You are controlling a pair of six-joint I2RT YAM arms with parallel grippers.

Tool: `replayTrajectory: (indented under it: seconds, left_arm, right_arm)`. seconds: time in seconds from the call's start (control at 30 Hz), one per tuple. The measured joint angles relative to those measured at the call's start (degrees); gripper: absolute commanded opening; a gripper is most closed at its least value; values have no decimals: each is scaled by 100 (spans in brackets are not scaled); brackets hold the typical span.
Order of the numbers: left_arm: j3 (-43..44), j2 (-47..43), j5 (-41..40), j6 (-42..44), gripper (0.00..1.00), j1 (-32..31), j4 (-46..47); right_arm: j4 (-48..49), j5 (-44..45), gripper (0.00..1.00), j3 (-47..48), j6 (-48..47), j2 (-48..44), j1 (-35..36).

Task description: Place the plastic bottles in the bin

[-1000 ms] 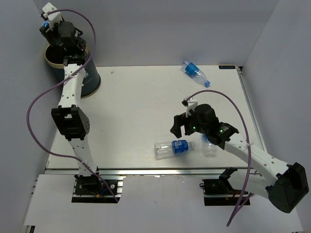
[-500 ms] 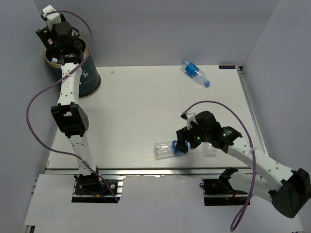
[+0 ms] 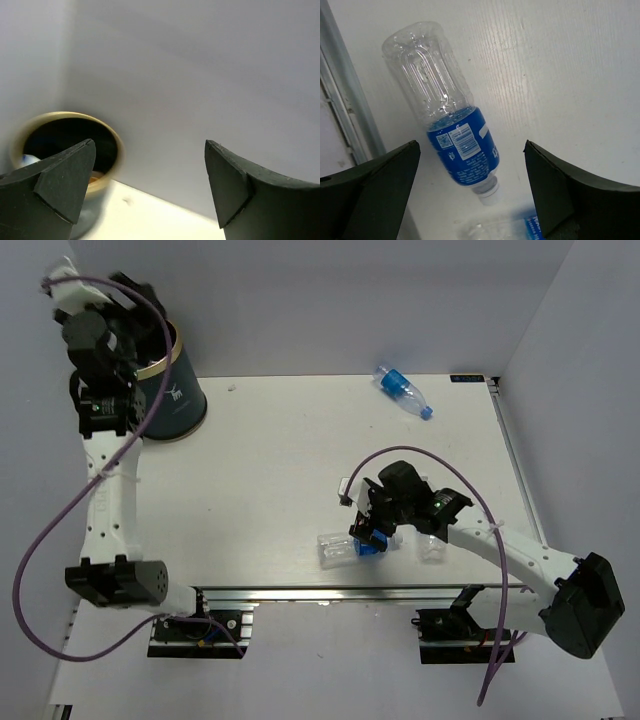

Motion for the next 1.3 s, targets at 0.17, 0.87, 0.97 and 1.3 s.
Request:
replayTrajectory:
  seconds: [0.17,0.87,0.97,1.3]
  left_arm:
    - [-2734,-1381,1434,-549,98,-404,269]
    - [-5322,-2514,2354,-1744,98,-1510,461]
    - [-5322,-2159,2247,-1821,98,-2205,463]
    - [-5139,-1176,1174,-2013,98,-3436,555]
  right_arm:
    - [79,0,89,-190,-660,101,0]
    - [1659,-540,38,-356,-262,1375,-7]
    - [2107,-417,28,-26,365,1333,-4]
    - [2601,717,28,1453,2214,1757,-7]
